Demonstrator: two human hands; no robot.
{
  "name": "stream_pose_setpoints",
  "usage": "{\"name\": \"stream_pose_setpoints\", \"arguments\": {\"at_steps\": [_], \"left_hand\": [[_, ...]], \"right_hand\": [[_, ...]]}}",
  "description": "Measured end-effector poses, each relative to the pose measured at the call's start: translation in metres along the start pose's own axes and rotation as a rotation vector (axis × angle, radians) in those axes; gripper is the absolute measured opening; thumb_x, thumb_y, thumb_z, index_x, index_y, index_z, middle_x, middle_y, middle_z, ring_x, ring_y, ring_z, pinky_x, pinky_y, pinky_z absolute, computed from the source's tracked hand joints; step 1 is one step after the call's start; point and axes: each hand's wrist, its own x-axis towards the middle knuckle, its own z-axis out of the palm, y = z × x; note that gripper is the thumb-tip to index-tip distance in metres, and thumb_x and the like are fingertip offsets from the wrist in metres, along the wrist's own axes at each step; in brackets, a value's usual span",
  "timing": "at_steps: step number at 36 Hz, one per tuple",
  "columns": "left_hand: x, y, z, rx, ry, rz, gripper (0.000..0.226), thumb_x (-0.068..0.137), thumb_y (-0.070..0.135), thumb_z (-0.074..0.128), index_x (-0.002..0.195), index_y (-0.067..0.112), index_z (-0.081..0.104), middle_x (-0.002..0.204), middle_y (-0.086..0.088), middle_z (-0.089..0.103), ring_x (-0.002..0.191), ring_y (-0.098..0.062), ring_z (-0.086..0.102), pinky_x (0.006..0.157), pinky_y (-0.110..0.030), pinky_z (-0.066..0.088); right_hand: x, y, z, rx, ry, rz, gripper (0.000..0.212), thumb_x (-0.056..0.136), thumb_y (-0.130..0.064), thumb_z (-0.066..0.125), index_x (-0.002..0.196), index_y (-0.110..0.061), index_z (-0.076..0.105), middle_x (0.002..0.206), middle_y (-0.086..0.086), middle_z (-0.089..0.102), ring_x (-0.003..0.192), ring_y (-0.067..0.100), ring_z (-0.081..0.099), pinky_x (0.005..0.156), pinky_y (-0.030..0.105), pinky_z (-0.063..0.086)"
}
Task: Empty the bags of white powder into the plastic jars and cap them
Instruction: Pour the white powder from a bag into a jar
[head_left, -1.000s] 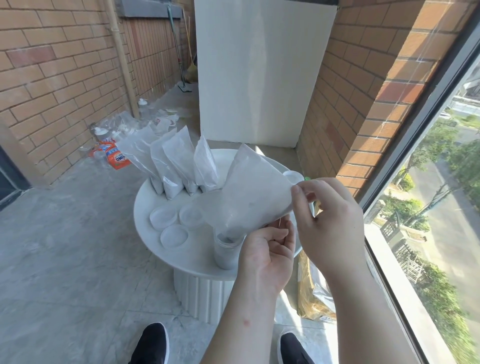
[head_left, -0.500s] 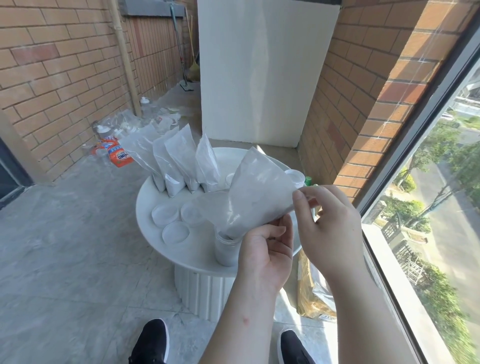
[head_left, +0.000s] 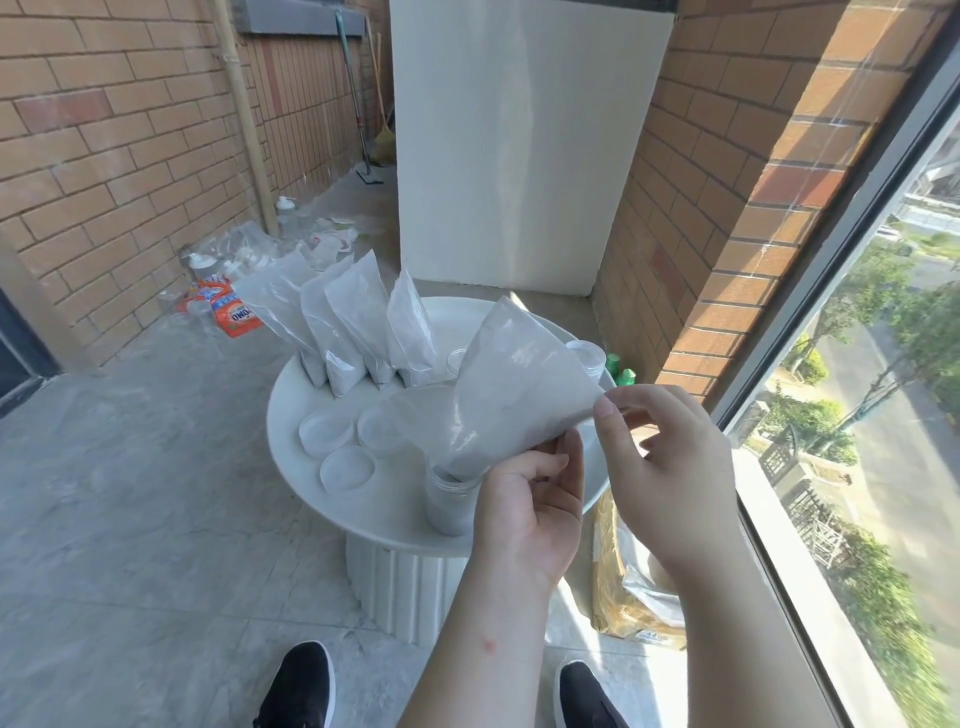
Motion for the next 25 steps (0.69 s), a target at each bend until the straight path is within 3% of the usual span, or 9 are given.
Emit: {"name": "stream_pose_setpoints", "arguments": {"at_steps": [16, 25], "left_hand": [[-0.0002, 0.0013, 0.0014, 0.003, 0.012, 0.024, 0.044, 0.079, -0.027, 0.038, 0.106, -0.006, 0.066, 0.094, -0.017, 0.072, 0.075, -0.024, 0.073, 0.071, -0.028, 0.062], [0.0013, 0.0026, 0.0026, 0.016, 0.026, 0.020, 0.041, 0.078, -0.027, 0.040, 0.100, -0.006, 0.067, 0.088, -0.016, 0.072, 0.073, -0.024, 0.072, 0.072, -0.029, 0.062]], "right_hand": [[0.0016, 0.0037, 0.0044, -0.018, 0.009, -0.024, 0.008, 0.094, -0.026, 0.065, 0.090, -0.020, 0.069, 0.090, -0.012, 0.064, 0.087, 0.005, 0.061, 0.073, 0.034, 0.051], [0.0041, 0.0021, 0.0019, 0.034, 0.000, 0.008, 0.003, 0.092, -0.026, 0.069, 0.091, -0.024, 0.069, 0.095, -0.015, 0.065, 0.089, 0.004, 0.062, 0.072, 0.029, 0.049]]}}
